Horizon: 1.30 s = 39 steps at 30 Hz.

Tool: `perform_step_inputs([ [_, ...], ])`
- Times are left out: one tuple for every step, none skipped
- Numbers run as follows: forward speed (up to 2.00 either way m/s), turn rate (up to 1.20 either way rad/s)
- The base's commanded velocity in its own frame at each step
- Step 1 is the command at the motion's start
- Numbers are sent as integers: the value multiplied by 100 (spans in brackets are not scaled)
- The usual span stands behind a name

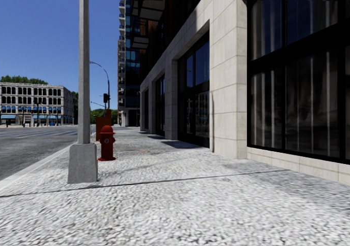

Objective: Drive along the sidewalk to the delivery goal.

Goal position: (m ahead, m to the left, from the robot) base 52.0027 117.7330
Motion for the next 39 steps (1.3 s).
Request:
perform_step_inputs([
  [200,0],
  [200,0],
  [200,0],
  [200,0],
  [200,0],
  [200,0],
  [200,0],
  [200,0],
  [200,0],
  [200,0],
  [200,0],
  [200,0],
  [200,0],
  [200,0],
  [200,0],
  [200,0],
  [200,0],
  [200,0],
  [200,0],
  [200,0],
  [200,0],
  [200,0],
  [200,0],
  [200,0],
  [200,0],
  [200,7],
  [200,16],
  [200,19],
  [200,28],
  [200,28],
  [200,28],
  [200,33],
  [200,37],
  [200,38],
  [200,41],
  [200,42],
  [200,42],
  [200,43],
  [200,43],
])
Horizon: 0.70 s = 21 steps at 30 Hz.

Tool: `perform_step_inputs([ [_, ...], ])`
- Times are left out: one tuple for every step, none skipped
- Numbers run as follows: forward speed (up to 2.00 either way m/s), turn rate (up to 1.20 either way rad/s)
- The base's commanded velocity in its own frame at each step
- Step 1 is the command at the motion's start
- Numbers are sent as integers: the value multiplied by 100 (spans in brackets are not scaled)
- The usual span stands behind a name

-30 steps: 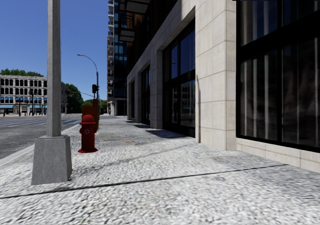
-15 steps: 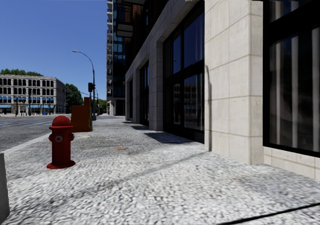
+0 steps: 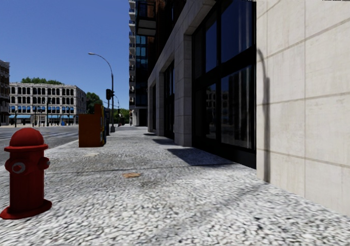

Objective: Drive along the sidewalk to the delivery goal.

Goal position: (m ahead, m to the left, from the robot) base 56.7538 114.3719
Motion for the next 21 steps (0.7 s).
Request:
perform_step_inputs([
  [200,43],
  [200,44],
  [200,44],
  [200,44],
  [200,44],
  [200,44],
  [200,44],
  [200,44],
  [200,44],
  [200,44],
  [200,43],
  [200,33],
  [200,33],
  [200,23],
  [200,21],
  [200,21],
  [200,16],
  [200,16],
  [200,0],
  [200,0],
  [200,0],
])
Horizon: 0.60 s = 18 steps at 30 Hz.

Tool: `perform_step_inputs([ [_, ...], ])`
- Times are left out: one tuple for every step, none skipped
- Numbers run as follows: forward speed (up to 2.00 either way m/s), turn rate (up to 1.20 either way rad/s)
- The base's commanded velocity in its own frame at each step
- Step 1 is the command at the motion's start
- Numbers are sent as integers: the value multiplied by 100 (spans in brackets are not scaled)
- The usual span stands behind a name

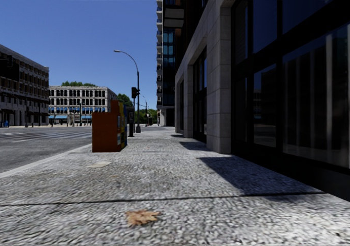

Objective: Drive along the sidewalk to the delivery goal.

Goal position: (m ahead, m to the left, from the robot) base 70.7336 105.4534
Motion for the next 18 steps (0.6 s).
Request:
perform_step_inputs([
  [200,0],
  [200,0],
  [200,0],
  [200,0],
  [200,0],
  [200,0],
  [200,0],
  [200,0],
  [200,0],
  [200,10],
  [200,17],
  [200,17],
  [200,19],
  [200,19],
  [200,19],
  [200,19],
  [200,19],
  [200,20],
])
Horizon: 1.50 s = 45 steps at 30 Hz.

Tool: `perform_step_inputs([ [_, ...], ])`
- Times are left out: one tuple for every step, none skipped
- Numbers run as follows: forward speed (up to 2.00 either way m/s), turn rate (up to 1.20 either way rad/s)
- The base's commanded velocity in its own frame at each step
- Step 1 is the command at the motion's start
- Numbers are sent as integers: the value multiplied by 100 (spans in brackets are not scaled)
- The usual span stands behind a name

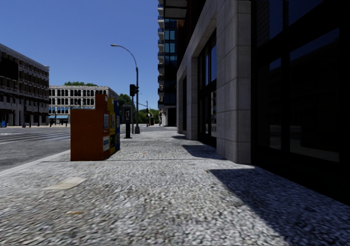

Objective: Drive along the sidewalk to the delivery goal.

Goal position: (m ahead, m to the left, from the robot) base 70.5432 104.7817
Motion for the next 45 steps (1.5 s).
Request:
perform_step_inputs([
  [200,21],
  [200,24],
  [200,27],
  [200,33],
  [200,33],
  [200,36],
  [200,36],
  [200,36],
  [200,26],
  [200,12],
  [200,12],
  [200,0],
  [200,0],
  [200,0],
  [200,0],
  [200,0],
  [200,0],
  [200,0],
  [200,0],
  [200,0],
  [200,0],
  [200,0],
  [200,0],
  [200,0],
  [200,0],
  [200,0],
  [200,0],
  [200,0],
  [200,0],
  [200,0],
  [200,0],
  [200,0],
  [200,0],
  [200,0],
  [200,0],
  [200,0],
  [200,0],
  [200,0],
  [200,0],
  [200,0],
  [200,0],
  [200,0],
  [200,0],
  [200,0],
  [200,0],
])
